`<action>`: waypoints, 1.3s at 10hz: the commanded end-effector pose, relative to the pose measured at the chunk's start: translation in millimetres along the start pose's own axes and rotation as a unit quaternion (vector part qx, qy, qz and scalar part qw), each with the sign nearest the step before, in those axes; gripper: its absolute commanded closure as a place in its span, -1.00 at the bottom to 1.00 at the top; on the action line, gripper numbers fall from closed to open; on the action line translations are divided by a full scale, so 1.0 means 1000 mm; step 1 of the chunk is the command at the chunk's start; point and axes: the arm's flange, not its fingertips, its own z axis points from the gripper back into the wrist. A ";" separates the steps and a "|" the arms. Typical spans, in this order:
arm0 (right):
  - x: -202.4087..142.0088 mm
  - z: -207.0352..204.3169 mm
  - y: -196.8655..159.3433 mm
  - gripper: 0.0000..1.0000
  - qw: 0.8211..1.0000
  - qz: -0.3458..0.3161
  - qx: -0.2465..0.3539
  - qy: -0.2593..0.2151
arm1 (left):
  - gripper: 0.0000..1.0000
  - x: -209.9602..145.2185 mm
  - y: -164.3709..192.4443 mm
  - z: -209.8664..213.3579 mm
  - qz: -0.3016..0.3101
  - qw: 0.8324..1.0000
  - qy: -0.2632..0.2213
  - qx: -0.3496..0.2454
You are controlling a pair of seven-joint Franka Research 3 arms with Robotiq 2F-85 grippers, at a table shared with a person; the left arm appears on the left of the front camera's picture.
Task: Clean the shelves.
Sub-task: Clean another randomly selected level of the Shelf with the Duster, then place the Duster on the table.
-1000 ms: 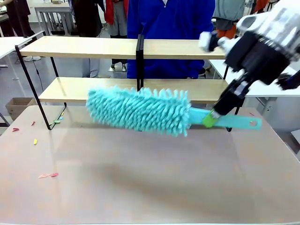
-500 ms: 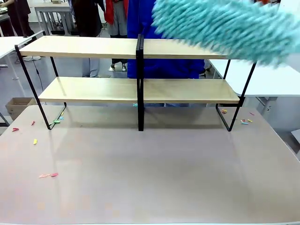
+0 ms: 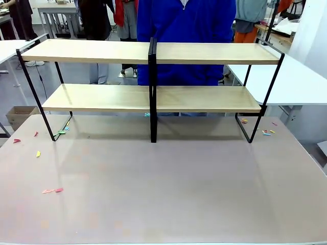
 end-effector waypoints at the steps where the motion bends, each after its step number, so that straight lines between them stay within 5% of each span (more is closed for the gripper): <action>1: 0.011 0.000 0.007 0.75 1.000 0.007 -0.004 0.001 | -1.00 0.000 0.000 -0.001 0.002 1.000 -0.001 -0.002; 13: 0.011 0.000 0.007 0.75 1.000 0.007 -0.004 0.001 | -1.00 0.000 0.000 -0.001 0.002 1.000 -0.001 -0.002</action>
